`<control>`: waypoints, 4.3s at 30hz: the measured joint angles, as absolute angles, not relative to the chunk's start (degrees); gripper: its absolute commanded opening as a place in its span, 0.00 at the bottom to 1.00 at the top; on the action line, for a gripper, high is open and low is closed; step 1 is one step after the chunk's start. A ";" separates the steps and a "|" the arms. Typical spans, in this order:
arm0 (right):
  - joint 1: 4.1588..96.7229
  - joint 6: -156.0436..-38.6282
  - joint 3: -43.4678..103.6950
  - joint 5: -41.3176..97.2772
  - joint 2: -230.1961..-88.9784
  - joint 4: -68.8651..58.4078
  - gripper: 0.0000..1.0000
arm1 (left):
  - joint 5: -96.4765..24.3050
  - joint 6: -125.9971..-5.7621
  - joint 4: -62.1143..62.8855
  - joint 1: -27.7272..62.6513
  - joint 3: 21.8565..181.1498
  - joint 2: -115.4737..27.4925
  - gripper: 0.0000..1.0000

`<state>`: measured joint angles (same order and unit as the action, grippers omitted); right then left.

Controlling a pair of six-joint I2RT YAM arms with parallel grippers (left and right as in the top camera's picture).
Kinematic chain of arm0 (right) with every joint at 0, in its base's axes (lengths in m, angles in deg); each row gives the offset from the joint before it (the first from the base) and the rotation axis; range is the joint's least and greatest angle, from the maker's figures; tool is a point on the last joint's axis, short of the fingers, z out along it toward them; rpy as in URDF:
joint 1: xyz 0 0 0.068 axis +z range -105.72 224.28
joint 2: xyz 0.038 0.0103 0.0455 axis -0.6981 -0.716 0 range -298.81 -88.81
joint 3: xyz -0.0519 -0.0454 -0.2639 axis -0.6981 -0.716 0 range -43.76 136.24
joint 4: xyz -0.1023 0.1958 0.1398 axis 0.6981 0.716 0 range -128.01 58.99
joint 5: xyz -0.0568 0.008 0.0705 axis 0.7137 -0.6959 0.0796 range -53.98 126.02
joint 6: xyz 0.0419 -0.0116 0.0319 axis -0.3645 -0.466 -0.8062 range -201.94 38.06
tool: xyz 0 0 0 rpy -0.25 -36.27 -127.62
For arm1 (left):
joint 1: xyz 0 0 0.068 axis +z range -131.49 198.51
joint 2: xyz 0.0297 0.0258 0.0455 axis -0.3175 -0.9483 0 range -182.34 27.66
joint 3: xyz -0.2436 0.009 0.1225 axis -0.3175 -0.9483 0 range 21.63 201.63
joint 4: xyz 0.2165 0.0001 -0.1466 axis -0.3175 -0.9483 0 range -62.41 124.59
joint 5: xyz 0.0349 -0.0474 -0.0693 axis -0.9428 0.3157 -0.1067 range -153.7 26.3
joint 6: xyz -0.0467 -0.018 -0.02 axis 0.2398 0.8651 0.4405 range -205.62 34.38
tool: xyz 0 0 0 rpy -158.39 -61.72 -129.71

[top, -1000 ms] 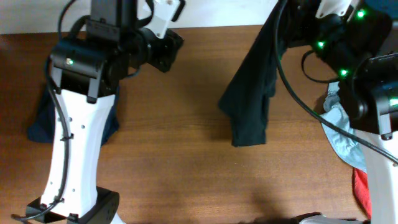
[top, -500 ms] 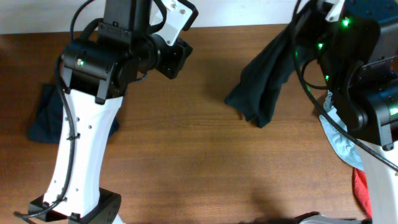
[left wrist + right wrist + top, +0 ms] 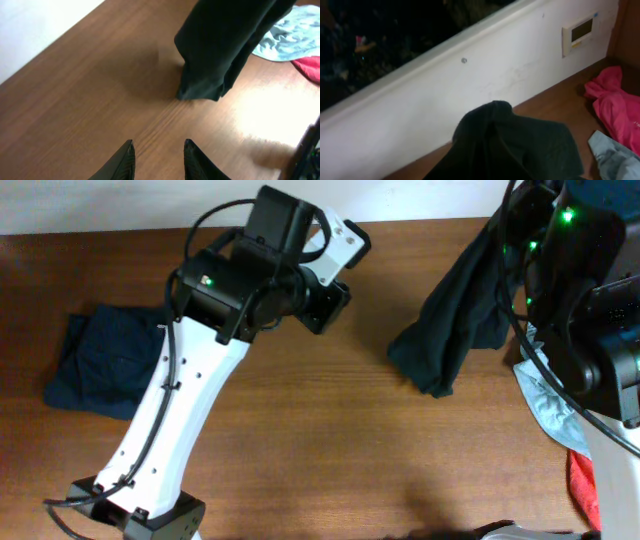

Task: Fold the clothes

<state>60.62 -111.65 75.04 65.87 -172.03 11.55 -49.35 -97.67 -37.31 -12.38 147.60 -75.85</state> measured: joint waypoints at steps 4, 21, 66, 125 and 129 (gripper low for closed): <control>60.62 -113.58 76.70 66.70 -172.03 10.63 0.04 | -49.42 -97.65 -36.19 -13.78 146.20 -75.85 0.33; 60.62 -118.08 77.75 68.10 -173.17 10.08 0.04 | -48.11 -98.22 -34.55 -17.76 142.83 -75.85 0.34; 60.64 -121.20 77.75 30.02 -169.52 1.01 0.04 | -62.93 -106.19 -24.11 -17.06 142.48 -82.62 0.37; 60.64 -119.19 77.86 43.75 -171.07 -7.56 0.04 | -46.31 -102.11 -35.03 -17.21 140.21 -76.94 0.55; 60.64 -119.21 77.86 43.73 -171.07 -8.39 0.04 | -45.53 -102.09 -34.49 -17.26 140.17 -77.38 0.55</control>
<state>60.64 -119.21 77.86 43.73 -171.07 -8.39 -45.53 -102.09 -34.49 -17.26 140.17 -77.38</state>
